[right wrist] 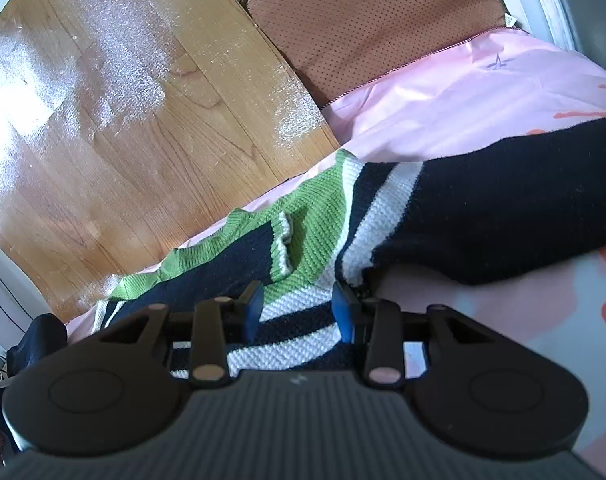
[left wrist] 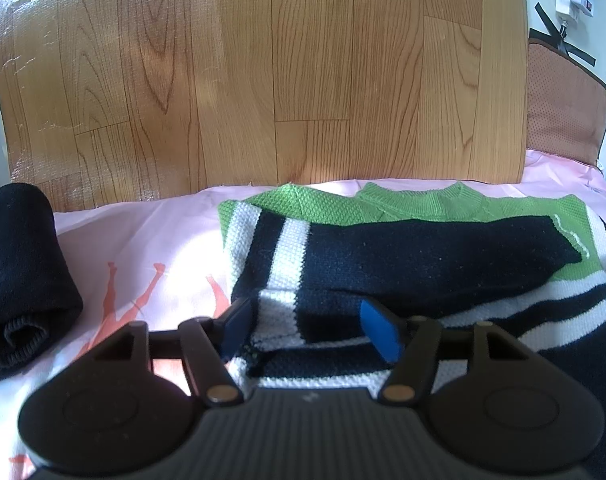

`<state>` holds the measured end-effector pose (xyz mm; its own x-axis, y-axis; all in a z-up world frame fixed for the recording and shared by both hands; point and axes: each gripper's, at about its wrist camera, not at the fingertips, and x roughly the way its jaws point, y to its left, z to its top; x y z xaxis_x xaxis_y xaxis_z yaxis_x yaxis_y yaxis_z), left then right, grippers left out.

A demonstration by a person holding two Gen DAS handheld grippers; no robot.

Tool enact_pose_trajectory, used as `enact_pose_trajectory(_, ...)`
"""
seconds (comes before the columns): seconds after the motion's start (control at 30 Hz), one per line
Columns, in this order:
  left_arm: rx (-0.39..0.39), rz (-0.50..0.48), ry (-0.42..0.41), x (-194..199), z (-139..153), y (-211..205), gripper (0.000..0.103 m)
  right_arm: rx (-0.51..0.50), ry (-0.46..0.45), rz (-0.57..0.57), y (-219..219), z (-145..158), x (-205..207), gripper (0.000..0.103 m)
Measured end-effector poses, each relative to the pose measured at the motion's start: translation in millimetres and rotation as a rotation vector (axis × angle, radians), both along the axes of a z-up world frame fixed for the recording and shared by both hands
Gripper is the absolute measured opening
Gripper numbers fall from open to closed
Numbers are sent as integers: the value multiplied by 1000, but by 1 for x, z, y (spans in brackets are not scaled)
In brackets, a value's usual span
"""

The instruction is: Fold small clothes

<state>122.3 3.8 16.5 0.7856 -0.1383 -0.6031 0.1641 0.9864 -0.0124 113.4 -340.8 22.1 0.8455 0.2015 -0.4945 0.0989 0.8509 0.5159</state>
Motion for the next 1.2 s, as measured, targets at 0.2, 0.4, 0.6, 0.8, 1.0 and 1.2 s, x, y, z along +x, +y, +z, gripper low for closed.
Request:
enact_pose_trajectory(0.2,0,0,0,0,0,0,62,2,1,-1,0,0,0,41)
enact_pose_trajectory(0.4,0,-1,-2,0,-1,0,66,4,1,-1,0,0,0,41)
enact_pose_trajectory(0.6,-2,-1,-10,-2,-2,0,69,4,1,-1,0,0,0,41)
enact_pose_trajectory(0.8,-6,-8,-48,-7,1,-1,79,5,2,-1,0,0,0,41)
enact_pose_trajectory(1.0,-4,-38,-143,-20,6,-5,103,5,2,-2,0,0,0,41)
enact_pose_trajectory(1.2,-11,-42,-153,-20,7,-6,103,6,2,-1,0,0,0,41)
